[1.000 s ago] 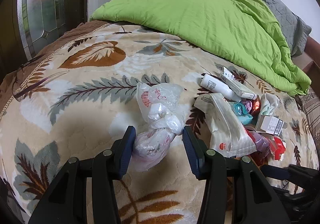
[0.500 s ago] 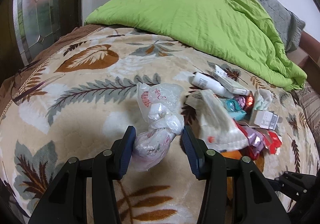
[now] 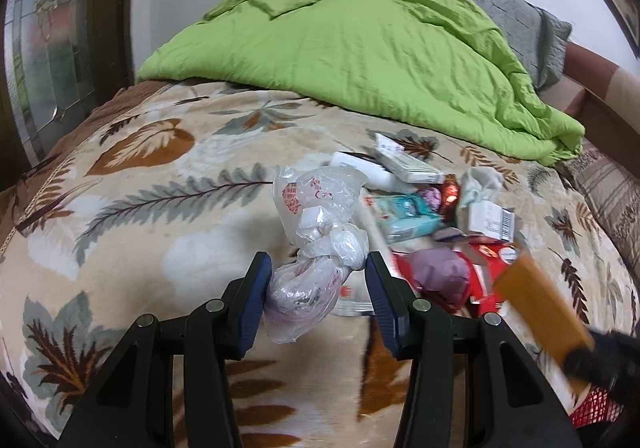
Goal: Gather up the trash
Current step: 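Lift the orange box with the right tool while the left tool holds the plastic bag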
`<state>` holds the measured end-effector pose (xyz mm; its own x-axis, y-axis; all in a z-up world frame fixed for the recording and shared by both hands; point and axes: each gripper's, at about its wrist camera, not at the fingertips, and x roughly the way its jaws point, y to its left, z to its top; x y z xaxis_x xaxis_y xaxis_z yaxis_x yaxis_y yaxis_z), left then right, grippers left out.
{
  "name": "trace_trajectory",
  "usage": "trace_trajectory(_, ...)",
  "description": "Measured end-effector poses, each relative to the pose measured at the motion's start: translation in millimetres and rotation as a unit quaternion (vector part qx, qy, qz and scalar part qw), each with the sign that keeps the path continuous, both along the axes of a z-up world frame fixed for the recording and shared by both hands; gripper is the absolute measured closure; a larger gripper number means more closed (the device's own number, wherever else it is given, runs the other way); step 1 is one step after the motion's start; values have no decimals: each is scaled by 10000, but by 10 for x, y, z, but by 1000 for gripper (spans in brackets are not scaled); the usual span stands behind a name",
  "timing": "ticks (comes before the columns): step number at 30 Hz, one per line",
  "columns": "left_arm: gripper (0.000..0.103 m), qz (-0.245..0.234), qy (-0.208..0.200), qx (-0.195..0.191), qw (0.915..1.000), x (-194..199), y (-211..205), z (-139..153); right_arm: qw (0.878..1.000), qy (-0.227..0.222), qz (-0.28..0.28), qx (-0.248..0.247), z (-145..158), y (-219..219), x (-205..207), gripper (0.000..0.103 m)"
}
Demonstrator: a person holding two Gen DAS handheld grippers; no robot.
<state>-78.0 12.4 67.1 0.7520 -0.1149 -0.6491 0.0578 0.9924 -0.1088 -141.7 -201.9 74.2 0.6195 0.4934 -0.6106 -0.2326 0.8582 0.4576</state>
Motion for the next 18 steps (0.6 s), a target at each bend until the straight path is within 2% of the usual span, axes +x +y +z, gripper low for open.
trace_trajectory(6,56,-384,-98,184,9990,-69,-295,-2,9983,-37,-541,216,19,-210,49,52)
trace_trajectory(13,56,-678,-228,482,9963,-139,-545,-11,9976,-229,-659,-6,61,-199,-2,52)
trace_trajectory(18,56,-691,-281,509,9959,-162,-562,-3,9970,-240,-737,-7,54,-237,1,52)
